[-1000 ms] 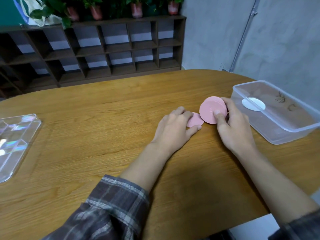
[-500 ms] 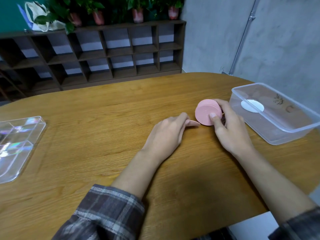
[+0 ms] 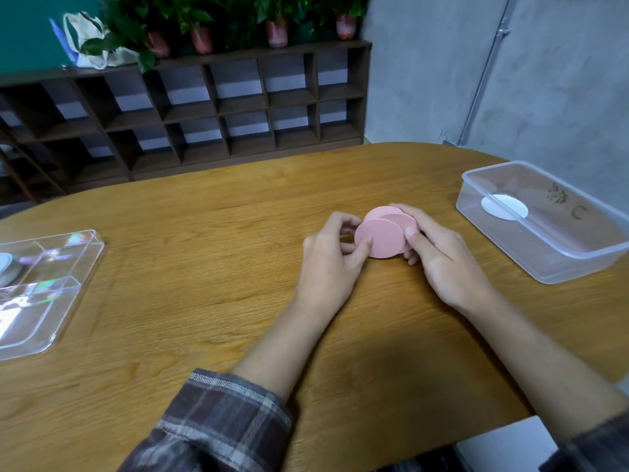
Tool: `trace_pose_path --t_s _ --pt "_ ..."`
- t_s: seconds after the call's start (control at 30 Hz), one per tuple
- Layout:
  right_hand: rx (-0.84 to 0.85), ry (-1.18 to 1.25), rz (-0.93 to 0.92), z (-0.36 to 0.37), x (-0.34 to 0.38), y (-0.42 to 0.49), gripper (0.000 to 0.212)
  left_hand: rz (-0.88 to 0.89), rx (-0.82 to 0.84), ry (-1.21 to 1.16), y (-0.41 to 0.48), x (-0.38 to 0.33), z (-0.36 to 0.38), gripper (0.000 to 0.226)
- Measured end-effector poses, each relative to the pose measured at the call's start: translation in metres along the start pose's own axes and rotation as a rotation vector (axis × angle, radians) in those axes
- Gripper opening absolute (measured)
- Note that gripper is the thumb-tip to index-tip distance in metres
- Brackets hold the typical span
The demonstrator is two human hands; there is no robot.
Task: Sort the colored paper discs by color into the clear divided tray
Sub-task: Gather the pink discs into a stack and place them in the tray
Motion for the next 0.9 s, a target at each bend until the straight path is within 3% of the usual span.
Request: trace_pose_path --t_s 0.13,0.33,0.53,0.73,0.9 --pt "0.005 0.042 0.017 0.003 -0.001 0.001 0.044 -0.033 0.046 0.06 0.0 -0.005 0.002 0.049" --pt "0.074 -0.036 0.055 0.004 0.003 -0.001 0.057 0.027 0.002 0.129 0.0 -0.006 0.004 0.046" --pt "0.187 -0.339 0.011 0.014 0.003 0.0 0.076 0.099 0.031 0.31 -0.003 -0.004 0.008 0.049" --pt "0.048 -0.268 -0.074 0.007 0.001 -0.003 0.034 0.142 0.028 0.26 -0.001 -0.003 -0.004 0.041" --pt "0.129 -0.279 -0.027 0.011 -0.007 -0.002 0.04 0.126 0.076 0.216 0.002 0.003 -0.013 0.044"
Point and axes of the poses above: each hand's wrist, its own y-axis towards the middle knuckle, its own z-axis out of the palm, x = y × z, the point moved 2 cm from there along y, towards the middle knuckle, and after that the axes turned 5 degrees about -y, right-handed, at the moved point
